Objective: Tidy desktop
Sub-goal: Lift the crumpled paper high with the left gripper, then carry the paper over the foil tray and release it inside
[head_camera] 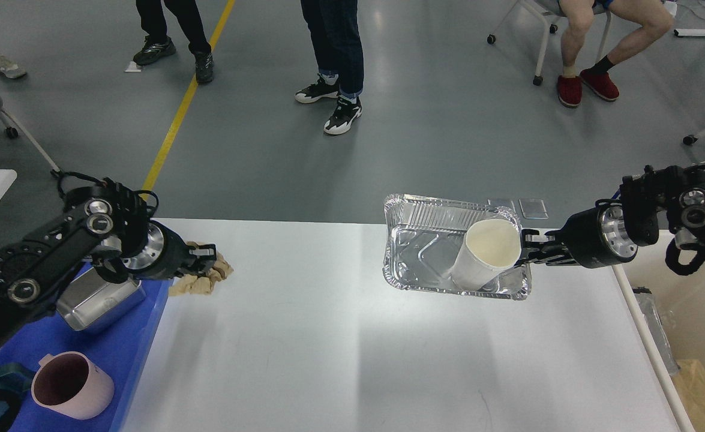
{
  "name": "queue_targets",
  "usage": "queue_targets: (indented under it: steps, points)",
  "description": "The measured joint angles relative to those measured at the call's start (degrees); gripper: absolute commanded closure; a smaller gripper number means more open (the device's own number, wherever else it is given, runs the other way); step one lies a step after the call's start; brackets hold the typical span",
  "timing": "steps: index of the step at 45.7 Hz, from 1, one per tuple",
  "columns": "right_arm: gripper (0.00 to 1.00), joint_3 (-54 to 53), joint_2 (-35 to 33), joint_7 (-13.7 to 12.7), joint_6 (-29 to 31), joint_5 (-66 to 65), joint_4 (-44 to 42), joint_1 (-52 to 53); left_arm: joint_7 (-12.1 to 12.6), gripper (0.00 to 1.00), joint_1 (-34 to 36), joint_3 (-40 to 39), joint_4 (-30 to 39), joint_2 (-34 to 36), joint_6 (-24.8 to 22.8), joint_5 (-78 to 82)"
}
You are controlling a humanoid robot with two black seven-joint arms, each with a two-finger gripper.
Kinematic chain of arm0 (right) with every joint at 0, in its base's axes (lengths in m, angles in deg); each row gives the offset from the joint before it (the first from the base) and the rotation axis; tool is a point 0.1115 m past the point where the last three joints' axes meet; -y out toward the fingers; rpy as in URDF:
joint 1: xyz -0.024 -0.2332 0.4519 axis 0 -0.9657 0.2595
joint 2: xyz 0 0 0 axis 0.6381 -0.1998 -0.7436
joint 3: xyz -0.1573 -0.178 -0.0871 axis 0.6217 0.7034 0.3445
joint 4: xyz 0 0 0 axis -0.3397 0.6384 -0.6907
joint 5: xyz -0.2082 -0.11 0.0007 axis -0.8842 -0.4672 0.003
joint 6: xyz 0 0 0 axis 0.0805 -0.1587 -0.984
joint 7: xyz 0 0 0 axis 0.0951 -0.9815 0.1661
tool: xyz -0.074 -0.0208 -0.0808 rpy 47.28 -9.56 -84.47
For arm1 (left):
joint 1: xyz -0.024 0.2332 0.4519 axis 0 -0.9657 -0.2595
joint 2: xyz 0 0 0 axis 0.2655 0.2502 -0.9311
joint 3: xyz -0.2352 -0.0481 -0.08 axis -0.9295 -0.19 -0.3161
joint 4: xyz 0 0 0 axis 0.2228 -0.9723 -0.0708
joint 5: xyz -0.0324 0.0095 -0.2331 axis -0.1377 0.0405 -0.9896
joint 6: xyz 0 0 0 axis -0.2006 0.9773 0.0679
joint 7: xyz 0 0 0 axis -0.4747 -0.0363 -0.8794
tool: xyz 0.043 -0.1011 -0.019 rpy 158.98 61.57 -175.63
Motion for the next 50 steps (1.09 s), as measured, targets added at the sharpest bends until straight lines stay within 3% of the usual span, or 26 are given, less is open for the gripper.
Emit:
queue_targets:
  steps: [8, 14, 30, 38, 50]
  points:
    - [1.0, 0.5, 0.8, 0.0, 0.0, -0.1, 0.2, -0.7, 0.0, 0.99, 1.5, -10.8, 0.5, 1.8, -3.1, -2.2]
    - [1.0, 0.6, 1.6, 0.0, 0.0, -0.1, 0.5, -1.3, 0.1, 0.98, 5.0, -12.7, 0.5, 3.7, -3.8, -6.1]
    - [1.0, 0.8, 7.6, -0.1, 0.0, -0.1, 0.6, -2.6, 0.6, 0.97, 12.8, -9.4, -0.1, 1.5, -5.6, -9.7]
    - [1.0, 1.0, 8.6, -0.2, 0.0, -0.3, -0.2, -2.0, 0.7, 0.96, 14.4, -4.5, -0.4, -3.5, -5.7, -10.2]
    - [1.0, 2.1, 11.2, -0.6, 0.0, -0.7, -2.3, -1.1, 0.8, 0.96, 15.6, -3.5, -0.8, -12.1, -5.7, -10.2]
